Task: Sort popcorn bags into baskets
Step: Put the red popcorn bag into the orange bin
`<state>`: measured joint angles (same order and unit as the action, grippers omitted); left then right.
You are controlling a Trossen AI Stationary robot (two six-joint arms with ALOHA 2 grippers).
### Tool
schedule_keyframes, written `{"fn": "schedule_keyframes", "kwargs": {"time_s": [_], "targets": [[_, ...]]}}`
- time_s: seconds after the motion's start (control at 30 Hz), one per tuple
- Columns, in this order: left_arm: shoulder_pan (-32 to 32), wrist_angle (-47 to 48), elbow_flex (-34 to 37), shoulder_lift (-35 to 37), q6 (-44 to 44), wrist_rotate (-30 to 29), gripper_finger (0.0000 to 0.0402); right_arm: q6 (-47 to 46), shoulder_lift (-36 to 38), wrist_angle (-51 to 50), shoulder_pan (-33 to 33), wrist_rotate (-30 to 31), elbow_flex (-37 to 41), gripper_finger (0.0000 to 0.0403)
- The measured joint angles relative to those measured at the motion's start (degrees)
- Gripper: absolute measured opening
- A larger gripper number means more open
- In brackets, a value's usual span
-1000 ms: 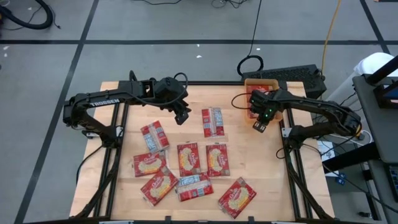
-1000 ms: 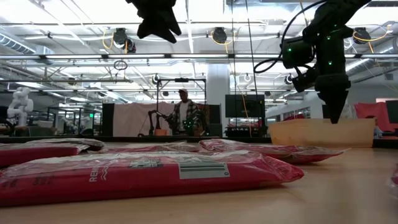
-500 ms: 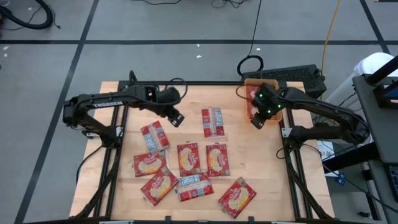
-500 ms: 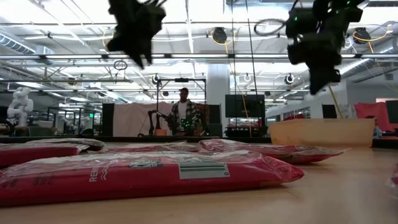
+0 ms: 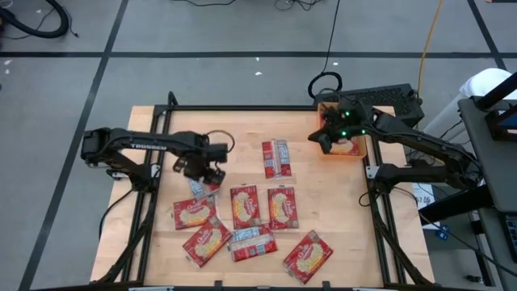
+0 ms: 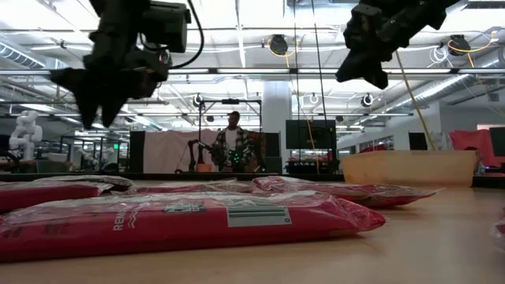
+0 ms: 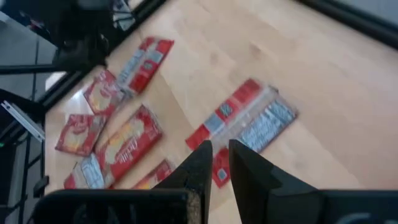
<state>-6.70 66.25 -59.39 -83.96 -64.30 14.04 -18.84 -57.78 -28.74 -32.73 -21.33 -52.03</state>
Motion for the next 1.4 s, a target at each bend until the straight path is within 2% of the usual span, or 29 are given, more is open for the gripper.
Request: {"fn": "schedule_keyframes", "kwargs": {"time_s": [0.07, 0.17, 0.37, 0.43, 0.53, 0.73, 1.07, 1.2, 1.4], "targets": [[2.45, -0.6, 1.22, 0.0, -2.93, 2.55, 0.0201, 1.31, 0.0, 0.68, 0.0, 0.01, 0.0, 0.0047], [5.82, -0.61, 2.68, 0.0, -7.54, 3.21, 0.0254, 3.95, 0.0, 0.65, 0.0, 0.01, 0.0, 0.0047], [10.34, -4.25, 6.0, 0.0, -13.07, 0.28, 0.0349, 7.89, 0.0, 0.69, -0.04, 0.01, 0.0, 0.0047], [10.83, -6.79, 7.58, 0.0, -13.38, -0.67, 0.0365, 8.21, 0.0, 0.69, -0.04, 0.01, -0.01, 0.0047], [10.56, -9.76, 10.74, 0.0, -14.17, -0.79, 0.0368, 8.4, 0.0, 0.71, -0.04, 0.01, -0.01, 0.0047], [9.44, -14.44, 16.34, -0.04, -11.95, -1.16, 0.0324, 7.47, 0.0, 1.11, -0.04, 0.01, -0.02, 0.0047], [5.87, -23.75, 21.13, 0.09, -3.36, -1.94, 0.0215, 4.53, 0.0, 1.13, -0.04, 0.12, 0.0, 0.0047], [4.76, -23.62, 21.62, 0.11, 4.03, -1.87, 0.0152, 2.06, 0.0, 1.51, 0.31, 0.16, 0.0, 0.0047], [3.22, -23.48, 21.67, 0.11, 16.54, -2.6, 0.0027, -2.98, 0.0, 6.23, 1.83, 0.27, 0.0, 0.0047]]}}
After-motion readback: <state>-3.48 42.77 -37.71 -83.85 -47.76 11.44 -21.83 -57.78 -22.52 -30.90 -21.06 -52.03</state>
